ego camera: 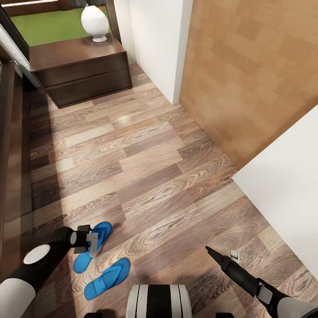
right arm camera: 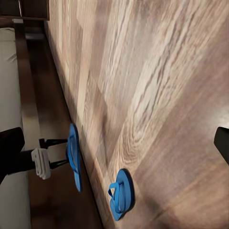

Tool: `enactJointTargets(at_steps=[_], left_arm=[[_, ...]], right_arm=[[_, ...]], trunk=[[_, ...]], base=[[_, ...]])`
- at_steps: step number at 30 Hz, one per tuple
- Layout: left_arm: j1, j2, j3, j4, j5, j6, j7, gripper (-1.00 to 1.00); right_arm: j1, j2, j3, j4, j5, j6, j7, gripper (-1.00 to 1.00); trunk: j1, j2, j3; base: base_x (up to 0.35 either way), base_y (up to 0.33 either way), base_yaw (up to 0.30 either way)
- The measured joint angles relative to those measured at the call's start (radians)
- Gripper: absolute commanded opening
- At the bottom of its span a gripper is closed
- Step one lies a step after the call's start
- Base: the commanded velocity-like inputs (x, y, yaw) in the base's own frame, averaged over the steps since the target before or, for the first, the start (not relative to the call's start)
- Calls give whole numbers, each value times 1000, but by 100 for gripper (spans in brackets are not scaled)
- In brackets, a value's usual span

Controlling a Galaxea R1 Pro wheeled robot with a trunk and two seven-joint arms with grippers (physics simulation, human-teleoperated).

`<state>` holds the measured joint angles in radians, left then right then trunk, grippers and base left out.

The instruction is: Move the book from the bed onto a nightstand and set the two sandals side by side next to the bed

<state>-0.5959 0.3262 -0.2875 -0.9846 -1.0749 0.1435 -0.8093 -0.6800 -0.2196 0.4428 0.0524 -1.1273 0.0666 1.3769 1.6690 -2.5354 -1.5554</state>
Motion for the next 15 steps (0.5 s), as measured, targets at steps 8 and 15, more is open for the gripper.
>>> enactJointTargets(at_steps=[8,15], left_arm=[[0,-1,-57,1,-3,10,1,-100],[2,-2,-69,1,-2,11,2,-100]], right_arm=[[0,0,0,0,0,0,0,100],[0,0,0,0,0,0,-1,100]], trunk=[[0,0,0],[0,0,0]], base=[[0,0,0],[0,0,0]])
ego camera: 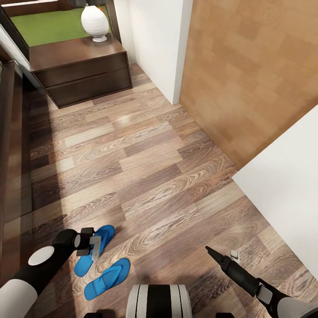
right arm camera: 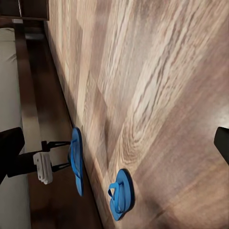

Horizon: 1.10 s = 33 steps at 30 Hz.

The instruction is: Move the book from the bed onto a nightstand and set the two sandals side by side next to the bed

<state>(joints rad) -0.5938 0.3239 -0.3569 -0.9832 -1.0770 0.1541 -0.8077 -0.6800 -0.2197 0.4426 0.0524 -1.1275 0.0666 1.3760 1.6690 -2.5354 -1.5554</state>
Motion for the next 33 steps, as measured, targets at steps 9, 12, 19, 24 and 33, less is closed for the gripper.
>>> enactJointTargets(at_steps=[9,12,19,24,33], left_arm=[[1,-23,-2,18,-2,0,0,-100],[1,-25,-2,22,-2,0,0,-100],[3,-26,-2,29,-3,0,0,-100],[4,-26,-2,42,-4,0,4,-100],[4,-26,-3,68,0,1,63,-100]], right_arm=[[0,0,0,0,0,1,-2,100],[0,0,0,0,0,1,-2,100],[0,0,0,0,0,2,-2,100],[0,1,1,0,0,3,-2,100],[0,0,1,0,0,3,-2,100]], trunk=[[0,0,0],[0,0,0],[0,0,0],[0,0,0],[0,0,0]], base=[[0,0,0],[0,0,0],[0,0,0],[0,0,0],[0,0,0]])
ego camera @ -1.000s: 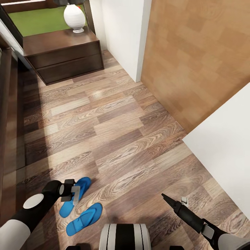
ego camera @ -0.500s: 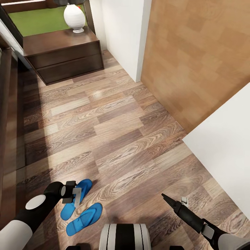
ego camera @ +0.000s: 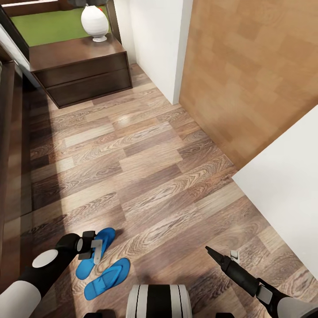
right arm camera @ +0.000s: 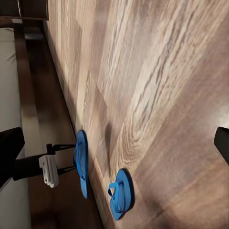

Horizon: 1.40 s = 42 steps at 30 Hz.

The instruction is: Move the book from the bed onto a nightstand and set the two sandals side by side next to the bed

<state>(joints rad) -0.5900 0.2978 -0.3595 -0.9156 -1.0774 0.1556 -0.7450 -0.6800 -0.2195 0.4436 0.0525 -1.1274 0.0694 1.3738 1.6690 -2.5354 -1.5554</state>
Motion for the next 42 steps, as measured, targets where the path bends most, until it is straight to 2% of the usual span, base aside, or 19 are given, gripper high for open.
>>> enactJointTargets(at_steps=[5,11,21,29,32,36,42], left_arm=[[0,0,0,15,-1,-1,7,-100],[0,0,1,18,-4,-1,9,-100],[0,0,2,28,-2,0,62,-100],[0,0,2,35,-1,0,70,-100],[0,0,2,35,0,0,71,-100],[0,0,2,35,0,0,71,-100],[0,0,2,35,-2,0,71,-100]], right_arm=[[0,0,0,0,0,1,0,100],[0,0,0,0,0,1,0,100],[0,3,6,-5,0,-8,4,100],[-1,7,16,-77,4,-19,13,100],[8,7,19,-129,5,-20,16,100],[72,4,38,-296,6,-18,16,100],[140,-14,48,-451,5,-14,12,100]], trunk=[[0,0,0],[3,-1,-23],[3,-1,-23],[3,-1,-23],[3,-1,-23],[3,-1,-23],[3,-1,-23]], base=[[0,0,0],[0,0,0],[0,0,0],[0,0,0],[0,0,0],[0,0,0],[0,0,0]])
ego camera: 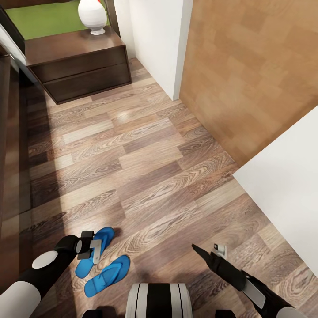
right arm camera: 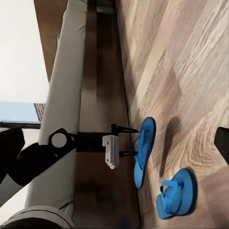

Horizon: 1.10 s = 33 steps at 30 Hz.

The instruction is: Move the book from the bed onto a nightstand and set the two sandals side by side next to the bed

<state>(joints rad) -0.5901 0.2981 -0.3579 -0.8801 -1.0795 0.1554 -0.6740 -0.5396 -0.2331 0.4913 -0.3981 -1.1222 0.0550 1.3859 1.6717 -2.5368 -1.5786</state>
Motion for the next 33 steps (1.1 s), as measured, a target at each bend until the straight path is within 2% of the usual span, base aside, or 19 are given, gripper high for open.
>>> enactJointTargets(at_steps=[5,16,27,33], left_arm=[[0,0,0,0,0,0,0,-100],[0,0,0,0,0,0,1,-100],[0,0,0,0,1,0,3,-100],[0,0,0,0,0,0,3,-100]], right_arm=[[21,-9,2,-48,-1,1,-1,100],[26,-11,2,-61,-2,2,-2,100],[27,-11,0,-56,-6,3,-3,100],[27,-11,0,-53,-6,3,-4,100]], trunk=[[0,0,0],[0,0,0],[5,-3,-42],[5,-3,-43]], base=[[0,0,0],[0,0,0],[0,0,0],[0,0,0]])
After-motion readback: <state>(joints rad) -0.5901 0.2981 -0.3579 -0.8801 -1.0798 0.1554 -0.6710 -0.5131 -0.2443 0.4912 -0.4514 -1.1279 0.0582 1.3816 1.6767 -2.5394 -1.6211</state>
